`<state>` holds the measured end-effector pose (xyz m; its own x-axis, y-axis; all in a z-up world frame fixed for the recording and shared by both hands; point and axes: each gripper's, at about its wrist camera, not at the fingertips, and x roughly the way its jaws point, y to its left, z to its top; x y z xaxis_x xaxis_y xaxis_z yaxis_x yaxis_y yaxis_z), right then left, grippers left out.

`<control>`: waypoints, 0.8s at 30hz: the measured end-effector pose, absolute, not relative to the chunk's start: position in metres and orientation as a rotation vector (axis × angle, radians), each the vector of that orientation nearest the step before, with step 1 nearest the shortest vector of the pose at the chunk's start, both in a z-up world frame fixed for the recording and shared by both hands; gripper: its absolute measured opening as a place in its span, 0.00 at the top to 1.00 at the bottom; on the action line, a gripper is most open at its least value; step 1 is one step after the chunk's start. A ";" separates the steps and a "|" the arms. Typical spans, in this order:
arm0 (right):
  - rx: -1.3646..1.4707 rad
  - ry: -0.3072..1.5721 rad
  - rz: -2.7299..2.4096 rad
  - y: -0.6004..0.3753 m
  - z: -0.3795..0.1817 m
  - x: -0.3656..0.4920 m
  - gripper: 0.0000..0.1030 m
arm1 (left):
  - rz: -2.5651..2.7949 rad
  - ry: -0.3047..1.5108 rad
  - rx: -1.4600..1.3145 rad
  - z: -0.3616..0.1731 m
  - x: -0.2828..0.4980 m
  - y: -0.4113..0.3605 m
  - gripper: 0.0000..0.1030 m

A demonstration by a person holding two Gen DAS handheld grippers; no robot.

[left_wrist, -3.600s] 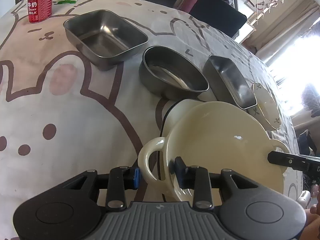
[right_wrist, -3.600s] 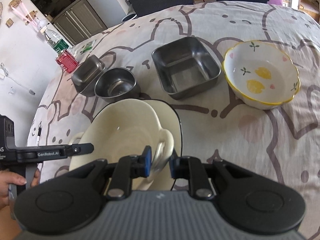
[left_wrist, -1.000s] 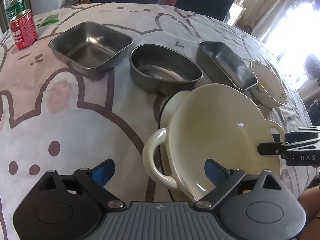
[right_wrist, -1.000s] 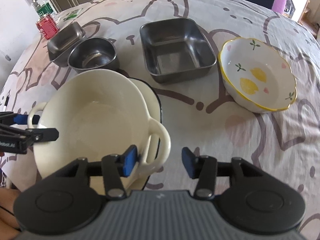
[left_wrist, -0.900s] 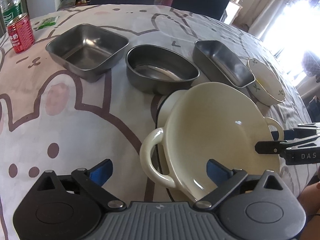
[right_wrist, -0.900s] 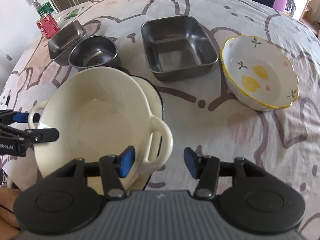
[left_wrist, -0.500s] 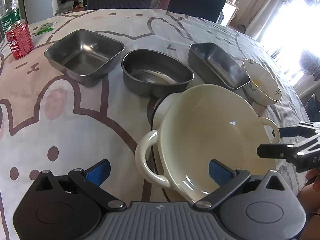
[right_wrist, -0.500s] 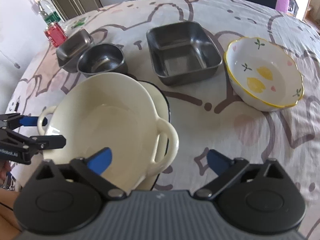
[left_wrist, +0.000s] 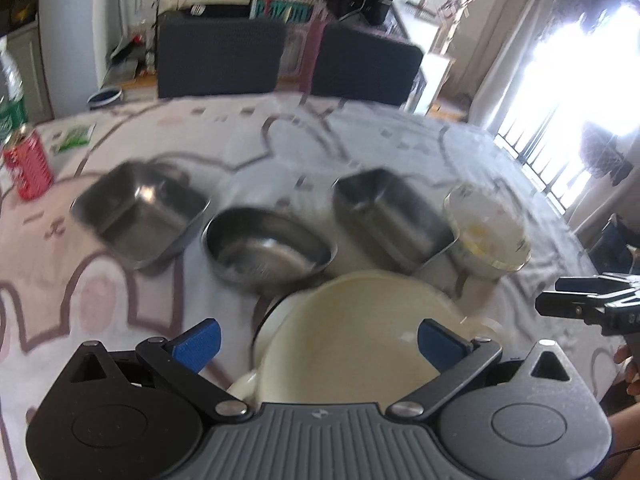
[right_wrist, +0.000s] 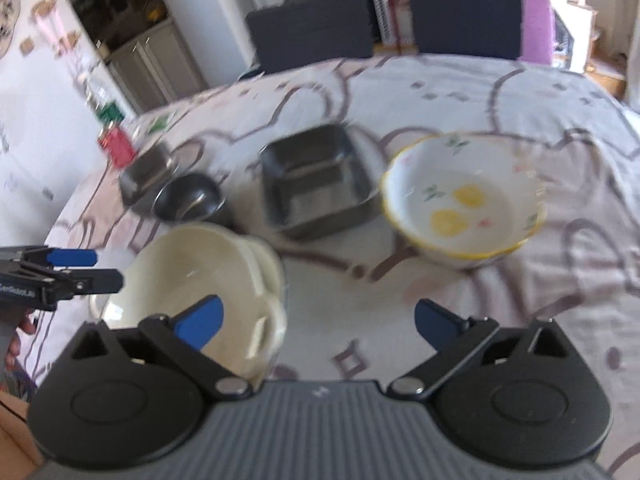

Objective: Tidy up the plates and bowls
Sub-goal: 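Move the right tool to the yellow-rimmed lemon bowl and grasp its rim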

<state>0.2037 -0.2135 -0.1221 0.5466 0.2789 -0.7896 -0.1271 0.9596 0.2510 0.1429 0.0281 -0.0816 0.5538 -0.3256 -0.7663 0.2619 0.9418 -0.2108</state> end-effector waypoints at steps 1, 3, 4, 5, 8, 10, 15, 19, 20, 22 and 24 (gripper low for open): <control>0.181 0.951 0.227 -0.222 -0.120 0.204 0.00 | -0.359 0.908 -0.082 -0.078 0.144 0.024 0.00; 0.205 0.920 0.185 -0.241 -0.115 0.204 0.00 | -0.380 0.883 -0.100 -0.070 0.148 0.015 0.00; 0.214 0.908 0.164 -0.250 -0.113 0.204 0.00 | -0.392 0.871 -0.108 -0.066 0.150 0.009 0.00; 0.222 0.894 0.141 -0.259 -0.112 0.205 0.00 | -0.402 0.863 -0.115 -0.063 0.151 0.004 0.00; 0.226 0.852 0.085 -0.287 -0.108 0.211 0.00 | -0.443 0.844 -0.116 -0.053 0.159 -0.016 0.00; 0.224 0.831 0.050 -0.302 -0.107 0.218 0.00 | -0.469 0.827 -0.083 -0.048 0.166 -0.032 0.00; 0.212 0.883 -0.030 -0.326 -0.118 0.250 0.01 | -0.516 0.768 -0.018 -0.040 0.190 -0.073 0.00; 0.179 0.972 -0.046 -0.331 -0.144 0.276 0.24 | -0.543 0.763 -0.026 -0.046 0.212 -0.106 0.00; 0.176 0.996 -0.049 -0.332 -0.151 0.282 0.29 | -0.548 0.763 -0.029 -0.049 0.216 -0.115 0.00; 0.147 1.047 -0.068 -0.332 -0.165 0.289 0.33 | -0.563 0.760 -0.033 -0.055 0.220 -0.127 0.00; 0.112 1.059 -0.063 -0.330 -0.176 0.294 0.37 | -0.579 0.758 -0.021 -0.060 0.222 -0.139 0.00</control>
